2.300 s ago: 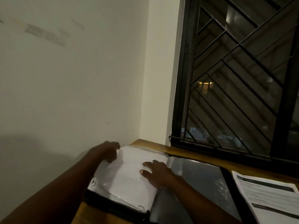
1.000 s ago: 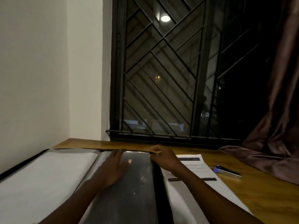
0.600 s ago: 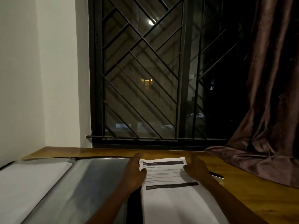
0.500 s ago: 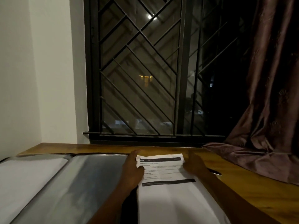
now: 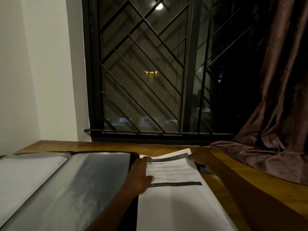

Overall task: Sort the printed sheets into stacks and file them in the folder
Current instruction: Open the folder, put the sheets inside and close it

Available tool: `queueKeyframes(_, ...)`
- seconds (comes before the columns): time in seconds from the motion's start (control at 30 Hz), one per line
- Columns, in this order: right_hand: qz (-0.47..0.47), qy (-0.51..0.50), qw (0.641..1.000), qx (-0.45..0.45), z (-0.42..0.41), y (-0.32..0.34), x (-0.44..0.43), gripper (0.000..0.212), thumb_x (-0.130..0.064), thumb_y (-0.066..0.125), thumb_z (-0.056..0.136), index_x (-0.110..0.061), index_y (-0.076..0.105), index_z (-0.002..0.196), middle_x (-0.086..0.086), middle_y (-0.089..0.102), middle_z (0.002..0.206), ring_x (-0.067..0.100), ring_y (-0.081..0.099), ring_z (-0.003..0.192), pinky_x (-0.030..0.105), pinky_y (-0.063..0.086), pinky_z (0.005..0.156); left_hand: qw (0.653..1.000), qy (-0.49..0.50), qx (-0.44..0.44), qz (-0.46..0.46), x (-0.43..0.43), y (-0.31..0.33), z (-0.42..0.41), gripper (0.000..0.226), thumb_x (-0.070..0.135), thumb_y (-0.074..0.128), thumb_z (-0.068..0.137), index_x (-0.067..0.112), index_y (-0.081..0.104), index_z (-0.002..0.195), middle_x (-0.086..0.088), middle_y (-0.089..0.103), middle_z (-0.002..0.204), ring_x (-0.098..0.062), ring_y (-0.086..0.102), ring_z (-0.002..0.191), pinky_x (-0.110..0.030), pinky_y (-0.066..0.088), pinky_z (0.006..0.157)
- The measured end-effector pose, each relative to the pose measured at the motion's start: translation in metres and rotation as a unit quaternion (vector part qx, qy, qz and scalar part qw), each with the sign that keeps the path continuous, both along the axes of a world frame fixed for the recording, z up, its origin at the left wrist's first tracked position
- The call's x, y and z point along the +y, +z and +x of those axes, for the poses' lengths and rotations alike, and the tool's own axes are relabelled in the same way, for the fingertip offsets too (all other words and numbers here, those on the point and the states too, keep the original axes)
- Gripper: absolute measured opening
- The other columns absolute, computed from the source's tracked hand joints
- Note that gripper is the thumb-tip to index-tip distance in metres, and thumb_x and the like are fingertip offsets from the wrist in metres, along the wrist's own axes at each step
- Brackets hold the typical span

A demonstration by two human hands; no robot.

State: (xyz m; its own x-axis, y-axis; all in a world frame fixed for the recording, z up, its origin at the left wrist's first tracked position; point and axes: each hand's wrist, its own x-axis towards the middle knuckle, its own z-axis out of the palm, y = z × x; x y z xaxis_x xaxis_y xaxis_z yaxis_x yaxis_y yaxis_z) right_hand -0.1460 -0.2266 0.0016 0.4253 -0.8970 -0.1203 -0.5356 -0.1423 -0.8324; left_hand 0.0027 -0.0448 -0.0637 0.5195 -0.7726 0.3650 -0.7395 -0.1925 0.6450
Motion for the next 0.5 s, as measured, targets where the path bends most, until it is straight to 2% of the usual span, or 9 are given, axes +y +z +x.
queueKeyframes(0.1,-0.001,0.044,0.999,0.016,-0.005,0.000,0.000,0.033,-0.019,0.063,0.090,-0.011,0.054,0.122,0.010,0.061,0.121,0.026,0.061,0.103,0.034,0.053,0.084,1.000,-0.002,0.004,-0.012,0.001,-0.002,0.000,0.050,0.011,0.073,0.080,0.020,0.050,0.124,0.001,0.048,0.119,-0.014,0.049,0.113,-0.014,0.039,0.081)
queueKeyframes(0.2,0.026,0.103,0.994,-0.013,-0.011,-0.002,0.005,0.029,-0.021,0.064,0.089,-0.016,0.058,0.117,0.004,0.067,0.115,0.025,0.066,0.098,0.036,0.056,0.082,0.998,-0.006,0.032,-0.062,0.004,-0.004,-0.002,0.055,0.009,0.076,0.077,0.017,0.051,0.124,0.003,0.049,0.116,-0.012,0.051,0.108,-0.005,0.038,0.070)
queueKeyframes(0.27,-0.026,0.124,0.992,-0.018,-0.016,0.001,0.011,0.024,-0.018,0.062,0.091,-0.018,0.061,0.115,0.001,0.067,0.113,0.023,0.065,0.099,0.037,0.053,0.087,0.991,-0.027,0.050,-0.123,0.005,-0.002,-0.004,0.051,0.006,0.080,0.072,0.014,0.055,0.116,0.006,0.058,0.107,-0.007,0.058,0.100,-0.003,0.041,0.068)
queueKeyframes(0.33,-0.054,0.124,0.987,-0.088,-0.020,0.012,0.013,0.019,-0.017,0.059,0.092,-0.015,0.064,0.111,0.004,0.068,0.111,0.025,0.065,0.099,0.043,0.051,0.092,0.976,-0.043,0.097,-0.190,0.008,0.006,-0.008,0.052,0.002,0.082,0.068,0.017,0.054,0.108,0.016,0.062,0.098,0.007,0.060,0.093,-0.003,0.044,0.069)
queueKeyframes(0.37,-0.050,0.114,0.982,-0.139,-0.024,0.023,0.016,0.020,-0.017,0.058,0.093,-0.013,0.065,0.112,0.008,0.069,0.110,0.028,0.065,0.099,0.048,0.051,0.094,0.966,-0.050,0.133,-0.216,0.009,0.012,-0.011,0.057,0.000,0.083,0.068,0.019,0.050,0.112,0.018,0.060,0.100,0.014,0.059,0.093,-0.004,0.046,0.072)
queueKeyframes(0.4,-0.044,0.101,0.976,-0.189,-0.027,0.035,0.019,0.023,-0.017,0.057,0.093,-0.010,0.064,0.114,0.011,0.069,0.110,0.031,0.065,0.099,0.051,0.050,0.094,0.956,-0.054,0.176,-0.228,0.010,0.019,-0.012,0.062,0.000,0.082,0.071,0.020,0.046,0.117,0.018,0.059,0.104,0.015,0.059,0.094,-0.008,0.050,0.076)
queueKeyframes(0.5,-0.044,0.101,0.934,-0.340,-0.035,0.077,0.034,0.020,-0.016,0.056,0.094,-0.010,0.064,0.111,0.016,0.068,0.111,0.033,0.066,0.097,0.052,0.052,0.090,0.905,-0.081,0.337,-0.248,0.010,0.054,-0.012,0.060,0.015,0.081,0.076,0.018,0.048,0.126,0.000,0.067,0.114,-0.010,0.067,0.098,-0.028,0.056,0.080)
